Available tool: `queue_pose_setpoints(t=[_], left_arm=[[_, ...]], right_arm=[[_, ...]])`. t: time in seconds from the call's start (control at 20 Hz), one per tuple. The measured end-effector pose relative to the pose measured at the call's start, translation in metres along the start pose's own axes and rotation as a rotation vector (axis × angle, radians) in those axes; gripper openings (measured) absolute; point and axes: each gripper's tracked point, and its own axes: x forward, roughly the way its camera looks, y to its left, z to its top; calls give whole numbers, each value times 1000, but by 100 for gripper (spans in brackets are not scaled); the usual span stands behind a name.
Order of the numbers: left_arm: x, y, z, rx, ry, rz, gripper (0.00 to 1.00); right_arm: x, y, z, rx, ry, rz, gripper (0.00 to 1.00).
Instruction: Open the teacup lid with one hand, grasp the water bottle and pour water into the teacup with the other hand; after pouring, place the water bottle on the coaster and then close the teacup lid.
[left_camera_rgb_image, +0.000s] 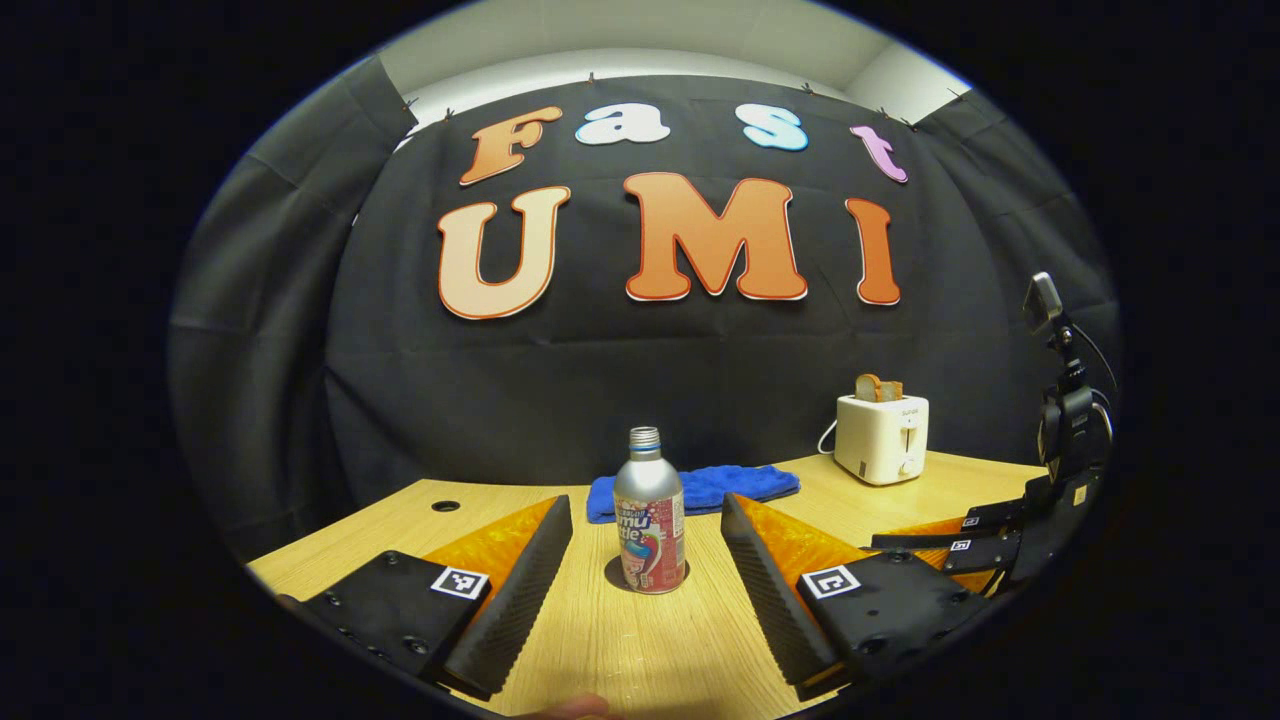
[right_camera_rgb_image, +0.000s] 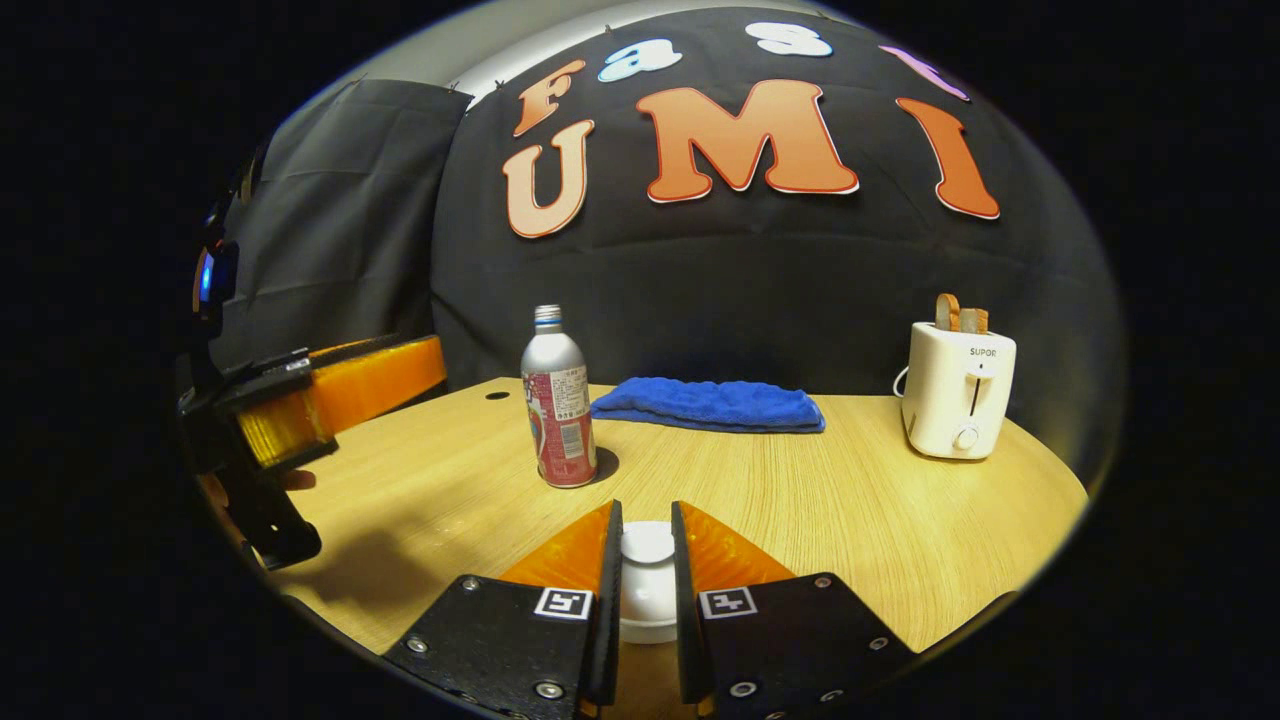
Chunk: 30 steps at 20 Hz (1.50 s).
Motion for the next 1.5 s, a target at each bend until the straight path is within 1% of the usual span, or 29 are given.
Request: queue_pose_setpoints(t=[0.15, 0.2, 0.25, 0.3, 0.45, 0.6, 0.65, 0.7, 0.75, 0.8, 0.85, 0.9, 0.95, 1.0, 1.05, 1.1, 1.15, 1.3, 1.35, 1.4, 1.45, 1.5], left_arm=[[-3, 4, 1, -10, 1, 13, 98], [-5, 3, 2, -19, -3, 12, 100], [-6, 3, 3, -24, -3, 13, 98], [-7, 3, 3, -24, -4, 14, 98], [-11, 0, 8, -31, -13, 10, 98], [-12, 1, 8, -42, -14, 13, 98], [-13, 0, 9, -44, -15, 14, 100], [-15, 1, 11, -46, -19, 17, 98], [-17, 1, 11, -47, -20, 20, 98], [-18, 3, 14, -49, -23, 28, 100], [-19, 6, 15, -53, -26, 39, 100], [-20, 8, 16, -58, -27, 49, 98], [-21, 6, 18, -63, -30, 49, 100], [-23, 6, 21, -69, -36, 52, 98], [-26, 6, 25, -74, -41, 56, 99], [-27, 8, 29, -78, -48, 61, 100], [-30, 8, 33, -86, -55, 66, 100], [-38, 12, 40, -102, -72, 86, 94], [-42, 13, 42, -102, -75, 92, 94], [-46, 14, 44, -97, -83, 99, 100], [-49, 15, 47, -91, -90, 107, 100], [-54, 17, 51, -87, -95, 118, 97]], right_arm=[[4, 1, 2, 1, -3, 0, 25], [4, 1, 2, -1, -6, -1, 25], [5, 3, 0, -5, 3, 4, 25], [6, 4, -5, -16, 21, 7, 25], [6, 5, -3, -28, 18, 8, 24], [7, 4, -3, -17, 24, 12, 25], [7, 5, -2, -11, 22, 17, 28], [8, 6, -2, -4, 28, 18, 29], [6, 4, -2, 2, 30, 16, 24], [4, 4, 2, 12, 22, 14, 31], [1, 4, 8, 16, 8, 12, 34], [-2, 4, 15, 16, -10, 12, 36], [-7, 4, 22, 11, -30, 9, 34], [-12, 5, 30, 2, -53, 7, 42], [-17, 5, 38, -10, -78, 4, 47], [-23, 6, 50, -22, -108, 1, 50], [-30, 6, 61, -32, -138, -2, 57], [-53, 4, 90, -49, -228, -20, 66], [-60, 3, 98, -50, -253, -27, 72], [-67, 3, 106, -49, -275, -29, 74], [-72, 3, 110, -47, -288, -30, 75], [-78, 4, 114, -41, -299, -32, 80]])
